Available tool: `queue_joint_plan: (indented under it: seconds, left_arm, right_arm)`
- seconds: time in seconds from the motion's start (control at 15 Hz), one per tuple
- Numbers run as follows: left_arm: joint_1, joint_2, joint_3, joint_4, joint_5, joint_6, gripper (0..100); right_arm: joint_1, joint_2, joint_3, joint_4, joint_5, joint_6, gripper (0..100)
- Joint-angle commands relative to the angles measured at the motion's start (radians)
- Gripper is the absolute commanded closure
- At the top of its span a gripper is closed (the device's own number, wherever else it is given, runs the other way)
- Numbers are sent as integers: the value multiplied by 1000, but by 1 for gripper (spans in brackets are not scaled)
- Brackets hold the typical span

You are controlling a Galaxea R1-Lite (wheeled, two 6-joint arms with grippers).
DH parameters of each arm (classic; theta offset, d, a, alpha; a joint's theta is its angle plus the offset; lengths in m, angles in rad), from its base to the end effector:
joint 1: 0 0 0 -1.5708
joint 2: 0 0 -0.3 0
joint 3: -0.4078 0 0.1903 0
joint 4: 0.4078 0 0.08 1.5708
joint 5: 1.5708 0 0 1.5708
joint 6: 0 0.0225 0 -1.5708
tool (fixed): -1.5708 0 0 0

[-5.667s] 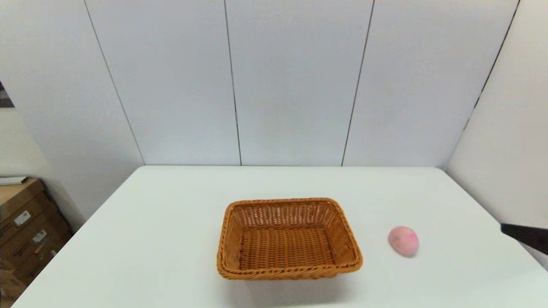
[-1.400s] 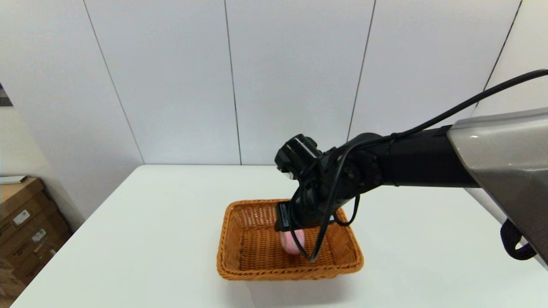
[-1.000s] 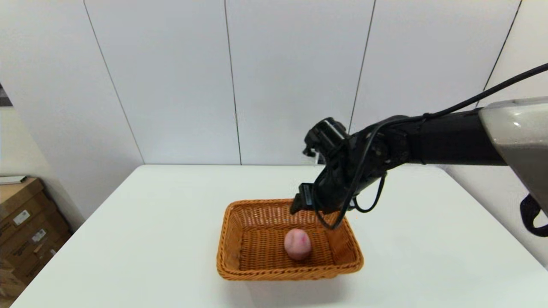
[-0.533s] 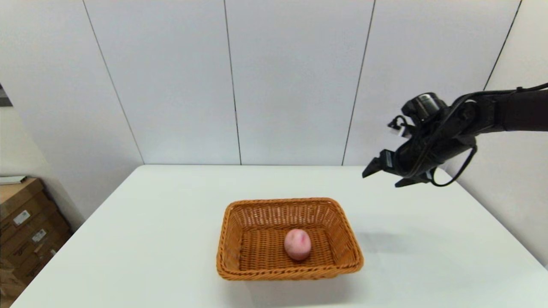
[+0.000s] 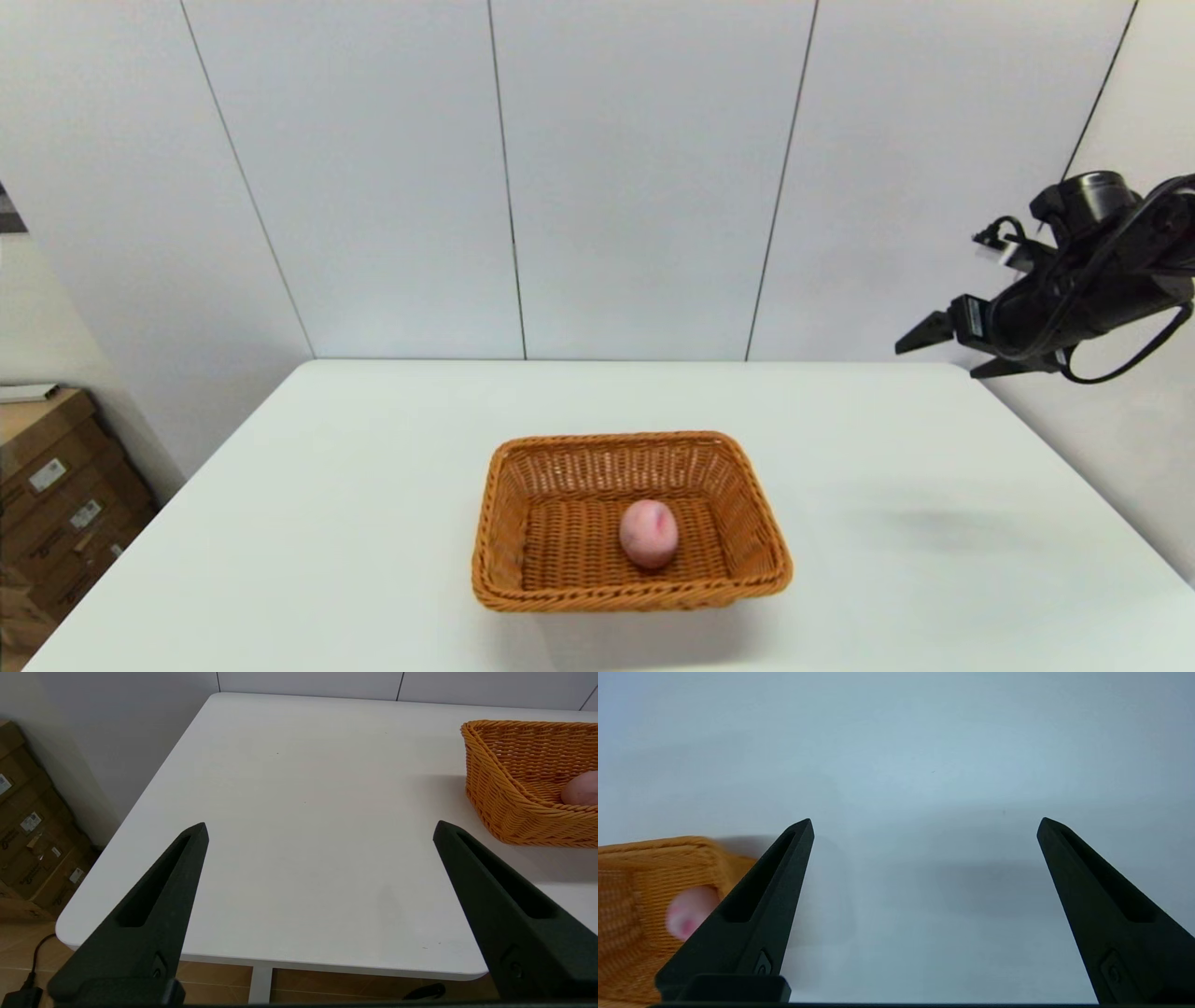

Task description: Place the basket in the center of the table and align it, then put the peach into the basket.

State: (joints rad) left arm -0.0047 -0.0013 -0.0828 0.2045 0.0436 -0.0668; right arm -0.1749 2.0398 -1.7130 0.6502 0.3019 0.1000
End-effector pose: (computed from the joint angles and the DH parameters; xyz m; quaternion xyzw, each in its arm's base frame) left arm -0.0305 0.0011 0.0772 -0.0319 0.0595 0.0214 0.9975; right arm 0.3774 -0.0599 0.1989 0.1547 0.4583 0.0332 0.8746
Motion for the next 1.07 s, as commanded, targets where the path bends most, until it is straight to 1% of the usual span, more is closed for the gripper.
queue_joint_plan:
  seconds: [0.07,0.2,0.33,0.4,0.47,0.53,0.6,0.67,0.73,0.87,0.93,1.0,1.07]
  left_arm:
    - [0,0,0,1,1,-1,0]
    - [0,0,0,1,-1,-1,0]
    - [0,0,0,1,-1,-2,0]
    - [0,0,0,1,-1,-2,0]
    - [0,0,0,1,-1,-2,0]
    - [0,0,0,1,-1,-2,0]
    - [0,0,0,1,-1,-2,0]
    - [0,0,0,1,-1,-2,0]
    - [0,0,0,1,-1,-2,0]
    - [0,0,0,1,1,-2,0]
    - [0,0,0,1,-1,-2,0]
    - [0,0,0,1,-1,-2,0]
    - [0,0,0,1,-1,-2,0]
  right_arm:
    - [-2,-277,208,6,97,15,0]
    - [9,-401,314,8,138,12,0]
    - [18,-520,404,14,198,12,0]
    - [28,-569,434,42,221,10,0]
    - [38,-615,449,88,247,9,0]
    - [45,-662,457,143,284,-2,0]
    - [46,-707,460,200,324,-25,0]
    - [46,-739,460,246,353,-49,0]
    - [49,-803,455,336,404,-79,0]
    - [74,-886,444,444,473,-111,0]
    - [80,-912,435,488,491,-115,0]
    - [94,-935,437,516,494,-121,0]
    - [95,-972,455,525,494,-129,0]
